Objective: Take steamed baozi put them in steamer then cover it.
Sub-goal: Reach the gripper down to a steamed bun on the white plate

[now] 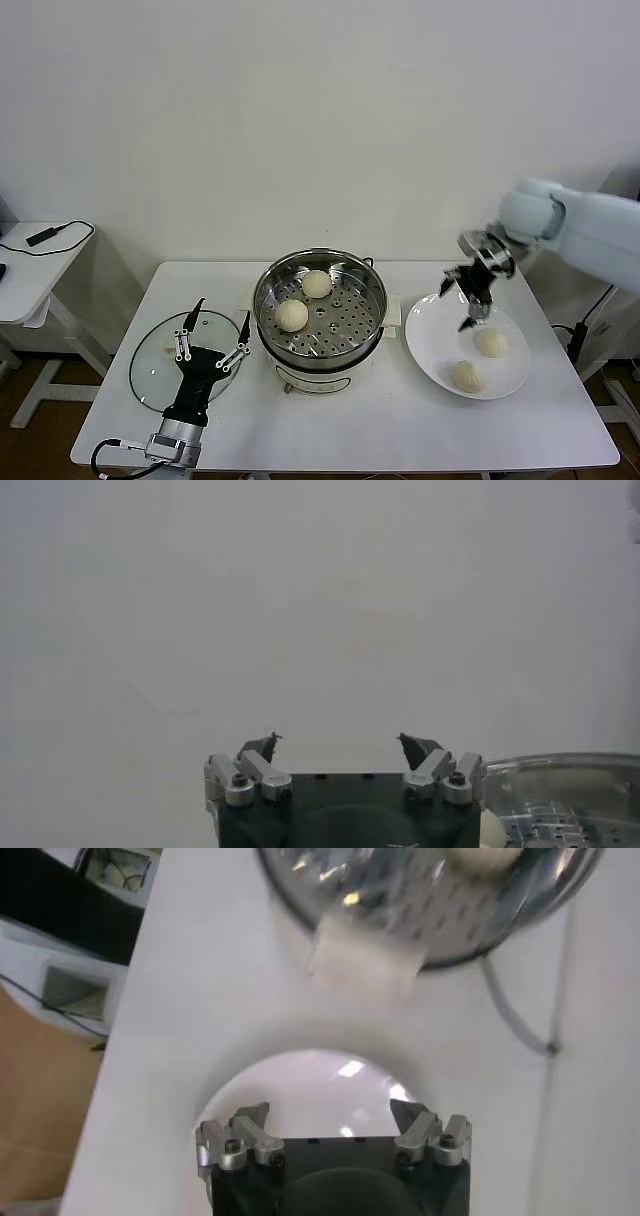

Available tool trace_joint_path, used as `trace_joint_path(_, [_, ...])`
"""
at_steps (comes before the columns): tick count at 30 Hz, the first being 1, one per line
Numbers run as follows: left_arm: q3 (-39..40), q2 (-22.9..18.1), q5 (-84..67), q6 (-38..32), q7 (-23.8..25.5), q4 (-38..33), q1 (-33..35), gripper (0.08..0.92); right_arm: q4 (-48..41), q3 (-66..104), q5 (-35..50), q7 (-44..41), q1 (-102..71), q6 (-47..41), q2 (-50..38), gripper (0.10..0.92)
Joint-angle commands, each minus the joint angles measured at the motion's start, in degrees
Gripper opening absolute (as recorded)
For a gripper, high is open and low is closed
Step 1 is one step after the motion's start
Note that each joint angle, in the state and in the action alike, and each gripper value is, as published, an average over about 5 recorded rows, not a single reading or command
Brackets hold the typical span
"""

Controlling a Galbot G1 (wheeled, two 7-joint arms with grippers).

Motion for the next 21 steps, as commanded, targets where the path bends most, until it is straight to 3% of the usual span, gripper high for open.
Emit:
trace_joint_path(1, [-0.06, -0.01, 0.08, -0.03, 0.00, 0.06, 0.10, 0.823, 0.16, 0.99, -4.37, 2.02, -10.03, 1.78, -6.24, 0.823])
trace_joint_path(21, [-0.72, -0.21, 0.18, -0.43, -0.08, -0.32, 0.98, 0.823, -5.61, 5.52, -6.19, 7.02, -18.04, 0.17, -1.18, 0.823])
